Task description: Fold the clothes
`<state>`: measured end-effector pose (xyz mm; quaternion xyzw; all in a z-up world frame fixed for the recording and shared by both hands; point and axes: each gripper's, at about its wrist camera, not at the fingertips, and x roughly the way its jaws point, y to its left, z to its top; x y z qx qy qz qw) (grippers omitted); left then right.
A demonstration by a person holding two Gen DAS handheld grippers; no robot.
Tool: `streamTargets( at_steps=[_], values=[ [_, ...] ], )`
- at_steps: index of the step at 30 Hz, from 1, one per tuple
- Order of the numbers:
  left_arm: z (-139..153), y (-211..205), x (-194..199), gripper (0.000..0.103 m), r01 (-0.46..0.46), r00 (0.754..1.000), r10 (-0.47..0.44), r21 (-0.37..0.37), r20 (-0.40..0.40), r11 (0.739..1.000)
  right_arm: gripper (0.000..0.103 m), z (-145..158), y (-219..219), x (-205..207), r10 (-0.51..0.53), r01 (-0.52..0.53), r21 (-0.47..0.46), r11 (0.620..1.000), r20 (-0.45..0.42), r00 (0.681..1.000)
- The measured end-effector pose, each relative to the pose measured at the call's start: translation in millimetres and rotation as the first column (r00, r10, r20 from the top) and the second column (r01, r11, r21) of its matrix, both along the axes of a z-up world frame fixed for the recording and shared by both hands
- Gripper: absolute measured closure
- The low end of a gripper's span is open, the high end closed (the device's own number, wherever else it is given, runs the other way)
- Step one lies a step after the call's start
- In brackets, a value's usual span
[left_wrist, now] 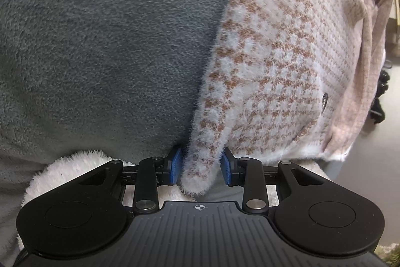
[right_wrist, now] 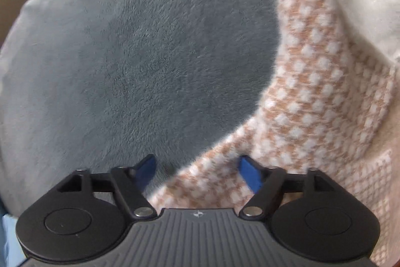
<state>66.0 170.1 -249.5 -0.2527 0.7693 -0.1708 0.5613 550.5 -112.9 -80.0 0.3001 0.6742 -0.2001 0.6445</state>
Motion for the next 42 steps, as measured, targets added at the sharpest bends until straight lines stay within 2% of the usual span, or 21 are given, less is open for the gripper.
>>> streamTargets(
  at_steps=[3, 7, 10, 14, 19, 24, 27, 29, 31, 33, 35, 36, 38, 40, 42],
  values=[
    [-31, 3, 0, 0.071, -0.019, 1.0, 0.019, -0.022, -0.008, 1.0, 0.019, 0, 21, -1, 0.061, -0.062, -0.081, 0.995, -0.012, 0.998],
    [-67, 8, 0, 0.071, -0.04, 0.999, 0.04, -0.049, -0.016, 0.998, 0.045, 5, 26, -16, 0.079, -0.078, -0.134, 0.988, -0.001, 0.997],
    [-74, 18, -5, 0.07, -0.038, 0.999, 0.037, -0.06, -0.007, 0.998, 0.056, 8, 30, -22, 0.123, -0.12, -0.146, 0.982, 0.008, 0.992],
    [-75, 35, -6, 0.07, -0.034, 0.999, 0.034, -0.069, -0.001, 0.997, 0.082, 22, 44, -31, 0.198, -0.186, -0.146, 0.972, 0.073, 0.977],
    [-88, 19, -17, 0.07, -0.015, 1.0, 0.016, -0.065, 0.025, 0.998, 0.083, 35, 58, -39, 0.259, -0.24, -0.123, 0.963, 0.177, 0.95],
    [-76, 11, -23, 0.07, -0.008, 0.999, 0.009, -0.056, 0.032, 0.998, 0.083, 10, 56, -43, 0.32, -0.29, -0.146, 0.946, 0.259, 0.912],
    [-75, 8, -30, 0.07, -0.01, 0.999, 0.012, -0.047, 0.034, 0.999, 0.075, 14, 36, -54, 0.293, -0.29, -0.064, 0.955, 0.344, 0.892],
    [-46, 12, -37, 0.07, -0.012, 0.999, 0.014, -0.039, 0.034, 0.999, 0.073, 28, 16, -62, 0.274, -0.306, 0.017, 0.952, 0.398, 0.875],
    [-21, 15, -43, 0.07, -0.013, 0.999, 0.014, -0.03, 0.034, 0.999, 0.07, 50, -6, -71, 0.249, -0.309, 0.051, 0.95, 0.474, 0.845],
    [-22, 8, -44, 0.07, -0.013, 0.999, 0.014, -0.02, 0.032, 1.0, 0.058, 78, -30, -83, 0.218, -0.294, 0.046, 0.955, 0.566, 0.795],
    [-21, 9, -46, 0.07, -0.008, 1.0, 0.008, -0.01, 0.03, 1.0, 0.057, 106, -54, -94, 0.186, -0.28, 0.043, 0.959, 0.651, 0.736],
    [-22, 1, -41, 0.07, -0.007, 1.0, 0.007, -0.006, 0.029, 1.0, 0.057, 116, -63, -98, 0.191, -0.282, 0.028, 0.959, 0.67, 0.718],
    [-25, -11, -37, 0.07, -0.006, 1.0, 0.006, 0.002, 0.029, 1.0, 0.06, 125, -73, -100, 0.254, -0.314, -0.028, 0.949, 0.657, 0.71],
    [-26, -12, -39, 0.07, -0.007, 1.0, 0.007, 0.007, 0.03, 1.0, 0.063, 124, -75, -100, 0.349, -0.381, -0.083, 0.921, 0.611, 0.71],
    [-27, -16, -41, 0.07, -0.01, 0.999, 0.009, 0.013, 0.033, 1.0, 0.067, 110, -79, -87, 0.437, -0.444, -0.13, 0.886, 0.554, 0.709]
  ],
)
